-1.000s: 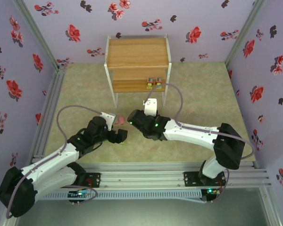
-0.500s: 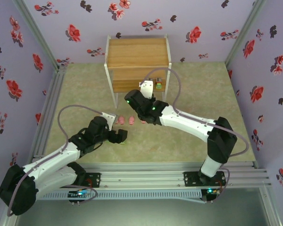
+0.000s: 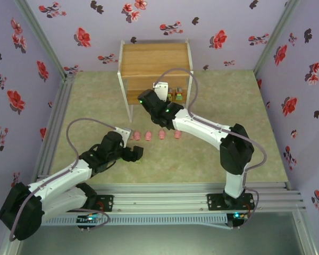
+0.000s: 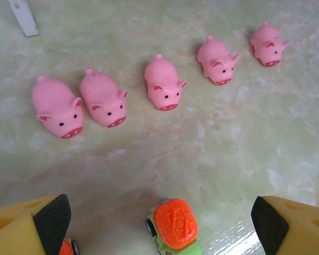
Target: Place and organize the plastic toys onto the shelf
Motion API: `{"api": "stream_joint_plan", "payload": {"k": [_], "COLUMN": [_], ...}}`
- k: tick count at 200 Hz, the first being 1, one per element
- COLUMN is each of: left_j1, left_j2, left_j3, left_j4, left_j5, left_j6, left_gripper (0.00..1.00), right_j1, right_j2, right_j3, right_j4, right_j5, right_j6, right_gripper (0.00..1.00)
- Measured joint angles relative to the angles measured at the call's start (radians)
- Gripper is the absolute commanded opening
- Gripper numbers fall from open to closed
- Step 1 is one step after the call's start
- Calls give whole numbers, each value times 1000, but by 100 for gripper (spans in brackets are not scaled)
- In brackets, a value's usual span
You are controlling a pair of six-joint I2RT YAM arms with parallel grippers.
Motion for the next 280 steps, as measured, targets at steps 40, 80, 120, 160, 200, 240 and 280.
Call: {"api": "stream_joint_plan", "payload": {"k": [40,80,120,160,200,240,280], "left_j1": [-13,-40,-55,-64,-72,-72,-72], "left_j2": [9,24,35,44,56,58,58], "left_j3": [0,0,0,2,2,4,4], "left_j4": [0,0,0,0,0,0,0], "left_j5": [-14,-29,-32,-40,-43,-43,-43], "left_j6": [4,18,26,29,30,31,33], "left_gripper": [92,92,92,92,92,92,92], "right_j1": [-14,-32,-43,-47,-57,-68,-69], "right_j2": [50,87,117,153,170,171,171], "right_j3": [52,96,128,153,171,172,172], "right_j4": [-7,-11,-13,-19,-24,-25,-25], "right_j5": [-16,-24,-27,-31,-31,-28,-27], "right_j6": [-12,-22,-31,-42,-50,-61,-68], "right_gripper": [1,1,1,1,1,1,2]}}
